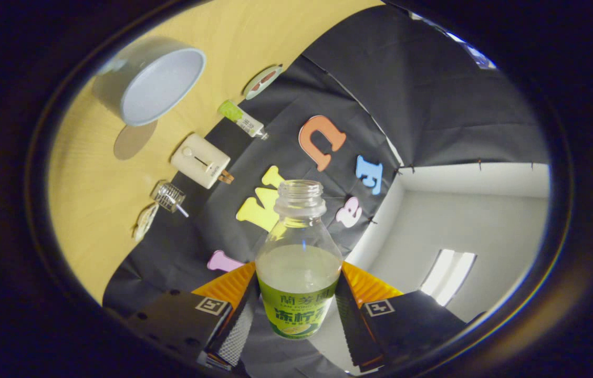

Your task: Take the bottle from table, then pour the juice into the cup, finally place the bottle on the coaster

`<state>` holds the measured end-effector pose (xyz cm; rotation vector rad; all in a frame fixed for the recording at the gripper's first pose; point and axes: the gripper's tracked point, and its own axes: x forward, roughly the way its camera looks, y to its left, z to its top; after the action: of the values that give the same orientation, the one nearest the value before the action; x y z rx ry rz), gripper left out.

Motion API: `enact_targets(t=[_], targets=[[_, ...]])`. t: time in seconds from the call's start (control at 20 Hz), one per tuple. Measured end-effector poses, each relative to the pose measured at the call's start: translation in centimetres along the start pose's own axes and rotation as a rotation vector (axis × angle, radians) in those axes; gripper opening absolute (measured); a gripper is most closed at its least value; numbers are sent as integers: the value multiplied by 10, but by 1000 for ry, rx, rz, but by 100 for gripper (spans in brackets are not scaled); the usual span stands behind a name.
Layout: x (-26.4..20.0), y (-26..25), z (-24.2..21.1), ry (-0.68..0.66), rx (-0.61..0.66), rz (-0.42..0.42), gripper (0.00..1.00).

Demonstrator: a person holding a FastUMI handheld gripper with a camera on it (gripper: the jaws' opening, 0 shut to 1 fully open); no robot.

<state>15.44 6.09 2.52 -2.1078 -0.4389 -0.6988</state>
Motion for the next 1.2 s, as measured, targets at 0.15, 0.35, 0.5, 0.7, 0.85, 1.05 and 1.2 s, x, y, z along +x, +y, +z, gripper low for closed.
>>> enact_targets(t=[0.15, 0.35, 0.5, 0.7, 0.85, 1.05, 1.2], targets=[[5, 6, -9, 58, 141, 66, 80], [10, 24, -17, 135, 357, 174, 80], [8, 37, -19, 191, 539, 297, 80], [-3, 31, -10, 220, 813, 407, 80], [1, 16, -6, 225, 989, 394, 80], [2, 11, -1, 292, 1297, 471, 80], [8, 14, 3, 339, 1478, 507, 80]])
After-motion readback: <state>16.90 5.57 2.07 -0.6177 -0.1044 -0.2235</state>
